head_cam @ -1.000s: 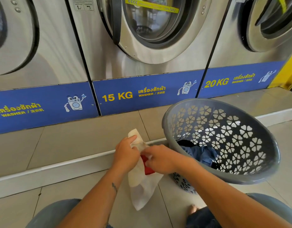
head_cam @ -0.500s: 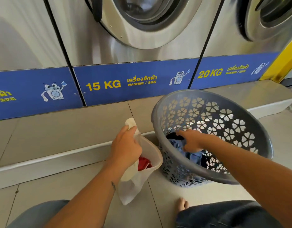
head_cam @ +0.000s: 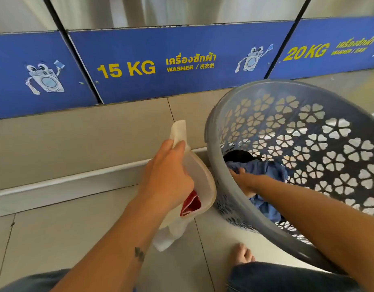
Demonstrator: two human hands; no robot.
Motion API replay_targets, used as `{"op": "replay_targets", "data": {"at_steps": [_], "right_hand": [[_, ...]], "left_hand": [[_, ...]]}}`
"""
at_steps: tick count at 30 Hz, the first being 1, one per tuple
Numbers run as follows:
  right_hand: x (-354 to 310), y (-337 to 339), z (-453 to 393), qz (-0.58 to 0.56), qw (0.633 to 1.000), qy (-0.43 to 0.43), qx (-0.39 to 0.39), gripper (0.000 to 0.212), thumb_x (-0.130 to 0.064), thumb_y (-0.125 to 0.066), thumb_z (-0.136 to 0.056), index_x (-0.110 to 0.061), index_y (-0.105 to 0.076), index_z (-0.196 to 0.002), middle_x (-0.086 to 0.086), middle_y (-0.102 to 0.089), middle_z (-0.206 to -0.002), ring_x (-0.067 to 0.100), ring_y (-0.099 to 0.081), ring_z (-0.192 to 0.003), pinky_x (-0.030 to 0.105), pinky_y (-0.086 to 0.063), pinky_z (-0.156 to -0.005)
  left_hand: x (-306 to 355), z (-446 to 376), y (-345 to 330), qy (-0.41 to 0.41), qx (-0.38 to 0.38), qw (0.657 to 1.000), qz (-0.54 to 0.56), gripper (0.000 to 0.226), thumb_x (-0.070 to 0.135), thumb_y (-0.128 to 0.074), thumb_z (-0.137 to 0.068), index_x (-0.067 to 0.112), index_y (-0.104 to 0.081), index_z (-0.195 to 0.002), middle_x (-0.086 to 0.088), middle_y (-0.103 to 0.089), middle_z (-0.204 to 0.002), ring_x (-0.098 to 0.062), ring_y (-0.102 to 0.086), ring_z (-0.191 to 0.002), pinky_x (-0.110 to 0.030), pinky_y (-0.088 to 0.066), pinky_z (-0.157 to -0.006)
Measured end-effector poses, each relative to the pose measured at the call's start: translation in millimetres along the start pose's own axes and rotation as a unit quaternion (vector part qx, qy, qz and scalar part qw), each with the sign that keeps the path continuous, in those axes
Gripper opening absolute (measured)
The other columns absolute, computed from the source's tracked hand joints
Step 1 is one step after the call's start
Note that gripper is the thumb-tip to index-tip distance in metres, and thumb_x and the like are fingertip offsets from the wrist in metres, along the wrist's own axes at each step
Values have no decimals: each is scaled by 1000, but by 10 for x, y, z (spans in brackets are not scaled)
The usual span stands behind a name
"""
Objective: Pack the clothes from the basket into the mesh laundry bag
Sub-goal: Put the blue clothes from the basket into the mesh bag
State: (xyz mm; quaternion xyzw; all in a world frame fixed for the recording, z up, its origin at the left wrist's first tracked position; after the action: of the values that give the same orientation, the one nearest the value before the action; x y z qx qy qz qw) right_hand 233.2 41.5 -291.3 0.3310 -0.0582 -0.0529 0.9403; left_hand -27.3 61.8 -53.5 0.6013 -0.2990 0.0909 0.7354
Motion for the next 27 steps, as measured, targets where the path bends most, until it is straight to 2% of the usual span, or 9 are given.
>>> {"op": "replay_targets", "data": {"at_steps": [5, 9, 12, 14, 16, 20, 23, 25, 27], "right_hand": [[-187, 121, 291, -30, 993, 46, 102, 65, -39, -62, -80, -24, -40, -139, 14, -54, -133, 40, -58, -111, 51, -54, -88], [-253, 436, 581, -127, 988, 45, 78, 33, -16, -49, -88, -14, -52, -121, 15, -63, -112, 30, -57, -86, 43, -55, -72], [-253, 701, 873, -226, 971, 49, 67, 33, -4, -52, -85, -10, -54, -117, 7, -61, -84, 23, -58, -68, 32, -50, -50], [-228, 893, 1128, -261, 959, 59, 89, 17, 0, -57, -83, -11, -59, -95, 6, -58, -78, 20, -52, -64, 30, -43, -53], [-152, 1048, 1428, -313, 939, 67, 124, 14, -1, -59, -78, -12, -58, -87, 11, -57, -79, 23, -51, -65, 32, -43, -55], [-13, 1311, 2147, -494, 836, 101, 217, 17, -3, -60, -73, -6, -54, -89, 17, -48, -78, 27, -43, -67, 37, -36, -59], [-109, 1494, 2700, -571, 752, 166, 283, 16, 8, -53, -82, 7, -56, -99, 24, -58, -83, 36, -57, -71, 37, -48, -62], [-287, 1580, 3036, -569, 731, 203, 318, 27, 2, -56, -80, 6, -59, -106, 32, -65, -95, 45, -66, -86, 53, -55, -75], [-528, 1620, 3334, -553, 714, 246, 351, 20, 7, -55, -83, 0, -63, -100, 22, -70, -90, 27, -71, -85, 45, -58, -78]], "left_hand": [[-77, -57, -7, -4, -4, 1000, -11, 56, 12, -56, -87, 22, -42, -140, 6, -43, -128, -21, -52, -108, -32, -46, -81], [-121, -73, 56, 2, -1, 1000, -18, 51, 12, -54, -86, 19, -46, -136, 3, -45, -125, -23, -52, -107, -36, -48, -84], [-184, -46, 117, 8, -3, 1000, -19, 54, 11, -55, -87, 19, -45, -140, 2, -46, -129, -21, -50, -111, -31, -43, -84], [-248, -5, 156, 16, -7, 1000, -18, 59, 11, -54, -88, 20, -42, -144, 2, -44, -135, -22, -48, -118, -34, -43, -90], [-293, 53, 196, 18, -8, 1000, -13, 62, 10, -54, -86, 21, -40, -146, 2, -44, -138, -24, -46, -122, -36, -43, -95], [-324, 203, 372, 27, 27, 997, 63, 59, 2, -54, -87, 24, -50, -142, -1, -45, -146, -27, -44, -128, -39, -38, -104], [-236, 346, 592, 5, 79, 989, 122, 53, 2, -56, -88, 24, -57, -136, -5, -52, -142, -27, -48, -126, -37, -37, -106], [-152, 459, 794, -18, 120, 979, 162, 50, 2, -58, -88, 24, -60, -133, -5, -54, -140, -25, -50, -126, -31, -35, -106], [-86, 575, 1005, -39, 150, 965, 210, 47, 3, -58, -90, 24, -60, -133, -3, -55, -140, -21, -53, -125, -26, -37, -105]]}}
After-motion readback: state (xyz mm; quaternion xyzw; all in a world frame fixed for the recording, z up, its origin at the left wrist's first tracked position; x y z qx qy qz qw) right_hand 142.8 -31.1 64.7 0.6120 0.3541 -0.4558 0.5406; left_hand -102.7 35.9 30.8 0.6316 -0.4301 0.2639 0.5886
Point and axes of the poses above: each hand's wrist, its own z-axis away from the middle knuckle, its own y-axis out of the back of the hand, x = y × z, the point moved 8 cm from there along -z, towards the middle knuckle
